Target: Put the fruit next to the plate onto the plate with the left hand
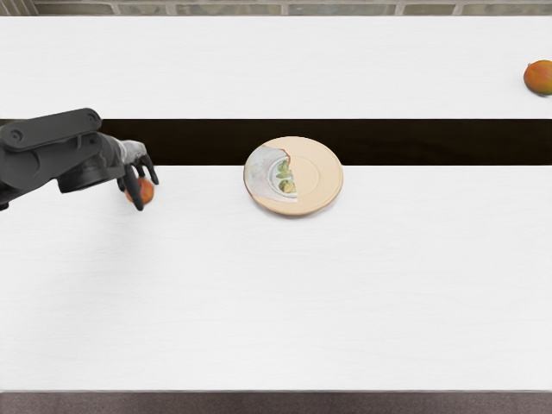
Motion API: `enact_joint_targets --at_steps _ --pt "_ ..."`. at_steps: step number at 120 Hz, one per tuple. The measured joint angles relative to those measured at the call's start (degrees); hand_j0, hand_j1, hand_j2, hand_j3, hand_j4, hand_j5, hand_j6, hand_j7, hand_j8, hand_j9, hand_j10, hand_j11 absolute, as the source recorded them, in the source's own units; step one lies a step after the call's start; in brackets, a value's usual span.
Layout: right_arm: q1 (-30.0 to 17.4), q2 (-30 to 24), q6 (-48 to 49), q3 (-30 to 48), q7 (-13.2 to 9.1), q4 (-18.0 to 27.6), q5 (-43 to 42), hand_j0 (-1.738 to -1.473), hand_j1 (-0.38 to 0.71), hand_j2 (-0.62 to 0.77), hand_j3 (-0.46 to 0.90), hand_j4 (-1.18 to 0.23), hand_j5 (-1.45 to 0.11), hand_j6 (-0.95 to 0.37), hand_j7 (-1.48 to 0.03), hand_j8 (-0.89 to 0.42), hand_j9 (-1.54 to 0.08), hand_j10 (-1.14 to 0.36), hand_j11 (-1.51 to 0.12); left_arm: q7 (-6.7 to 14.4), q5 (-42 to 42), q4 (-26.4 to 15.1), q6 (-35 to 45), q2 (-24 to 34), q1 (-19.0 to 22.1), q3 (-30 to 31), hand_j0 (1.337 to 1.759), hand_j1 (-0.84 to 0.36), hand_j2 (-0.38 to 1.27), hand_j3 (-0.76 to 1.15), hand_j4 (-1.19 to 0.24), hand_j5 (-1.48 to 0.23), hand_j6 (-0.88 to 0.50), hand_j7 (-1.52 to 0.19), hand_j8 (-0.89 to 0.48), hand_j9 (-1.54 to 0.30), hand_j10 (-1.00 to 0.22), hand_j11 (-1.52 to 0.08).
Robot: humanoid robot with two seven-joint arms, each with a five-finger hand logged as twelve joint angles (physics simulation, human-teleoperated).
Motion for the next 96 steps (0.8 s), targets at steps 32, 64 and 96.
enact_joint_targets --at_steps 32,64,96 --pt "0.0 0.0 0.0 0.0 0.0 0.0 0.0 -1.658 -0.35 0.00 0.00 0.00 0.00 0.00 0.00 0.00 0.00 0.00 0.00 -0.1 -0.2 0.0 -0.1 0.0 -0.1 0.3 1.652 -0.27 0.32 0.00 -0.73 -0.91 -0.55 -0.75 -0.46 -0.96 -0.71 -0.96" --pt "0.0 0.0 0.0 0.0 0.0 0.0 0.0 -1.658 -0.35 0.00 0.00 0.00 0.00 0.00 0.00 0.00 0.00 0.00 0.00 -0.1 -0.5 0.0 -0.4 0.2 -0.2 0.3 1.652 -0.36 0.55 0.00 -0.71 -1.05 -0.54 -0.79 -0.38 -1.08 -0.80 -1.08" --pt "0.0 0.0 0.0 0.0 0.0 0.0 0.0 -1.658 -0.35 0.00 0.00 0.00 0.00 0.00 0.00 0.00 0.00 0.00 0.00 0.0 -1.3 0.1 -0.7 0.0 -4.3 -1.2 1.652 -0.27 0.53 0.00 -0.81 -1.11 -0.53 -1.04 -0.50 -1.13 -0.83 -1.13"
